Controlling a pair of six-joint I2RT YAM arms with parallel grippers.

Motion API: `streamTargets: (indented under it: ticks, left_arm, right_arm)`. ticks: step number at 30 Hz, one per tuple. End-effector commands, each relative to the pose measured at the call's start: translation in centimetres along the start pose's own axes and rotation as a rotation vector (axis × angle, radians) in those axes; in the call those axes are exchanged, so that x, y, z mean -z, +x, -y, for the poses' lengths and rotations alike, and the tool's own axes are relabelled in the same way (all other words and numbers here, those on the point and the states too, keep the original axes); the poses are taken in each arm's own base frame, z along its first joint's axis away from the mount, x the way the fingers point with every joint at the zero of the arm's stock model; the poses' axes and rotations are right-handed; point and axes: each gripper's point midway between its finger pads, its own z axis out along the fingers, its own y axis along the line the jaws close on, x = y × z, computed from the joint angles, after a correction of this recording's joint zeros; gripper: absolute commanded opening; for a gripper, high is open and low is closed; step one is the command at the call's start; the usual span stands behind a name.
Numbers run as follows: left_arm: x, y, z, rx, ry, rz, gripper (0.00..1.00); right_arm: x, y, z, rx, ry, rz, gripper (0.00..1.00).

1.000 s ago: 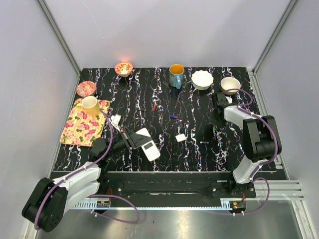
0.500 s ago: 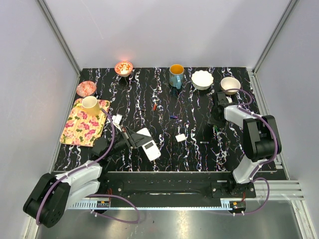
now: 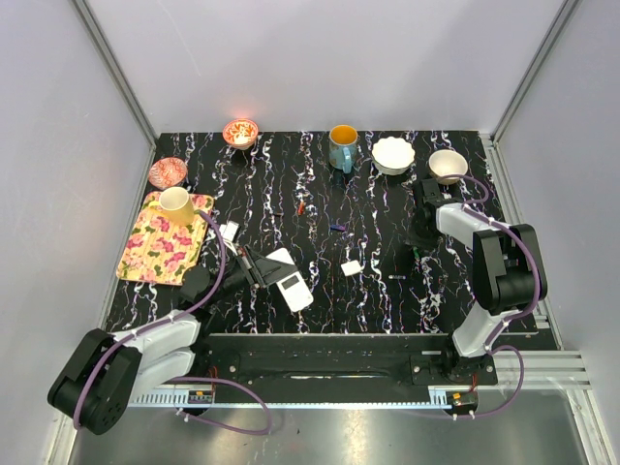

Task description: Load the batteries into the remote control

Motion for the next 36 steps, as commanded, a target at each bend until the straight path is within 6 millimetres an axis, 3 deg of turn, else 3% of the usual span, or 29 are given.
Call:
streamTargets:
  ticks: [1,5,10,16,21,23,31,36]
  left_arm:
    - [-0.4,-1.2,2.5,-0.066,0.091,0.042,0.0]
    - [-0.5,-1.1,2.5,-0.064,0.092,0.039,0.0]
    - [-0.6,-1.0,2.5,-0.06,0.092,0.034,0.0]
    - [-0.9,-0.9,2.7,-0.055,0.096,0.026,0.0]
    - [-1.2,-0.8,2.9,-0.056,0.103,0.004,0.0]
    - [-1.4,-0.5,3.3,-0.072,0.122,-0.031,0.0]
    - [-1.0,1.0,6.4,-0.179,0.28,-0.13,0.0]
    - [-1.5,1.0,5.6,-0.274,0.233,-0.092,0.0]
  right_arm:
    - [0.7,1.1,-0.1,0.01,-0.013,-0.059,0.34]
    - [0.7,1.3,-0.3,0.007,-0.026,-0.069,0.23]
    - [0.8,1.5,-0.8,0.001,-0.051,-0.081,0.0]
    - [1.8,1.0,-1.8,-0.015,-0.108,-0.056,0.0]
    - [5.2,0.2,-5.4,-0.037,-0.299,0.049,0.0]
    - [5.9,0.1,-5.9,-0.031,-0.309,0.081,0.0]
    - [5.5,0.5,-5.8,-0.011,-0.315,0.119,0.0]
    - [5.6,0.2,-6.6,-0.017,-0.355,0.122,0.0]
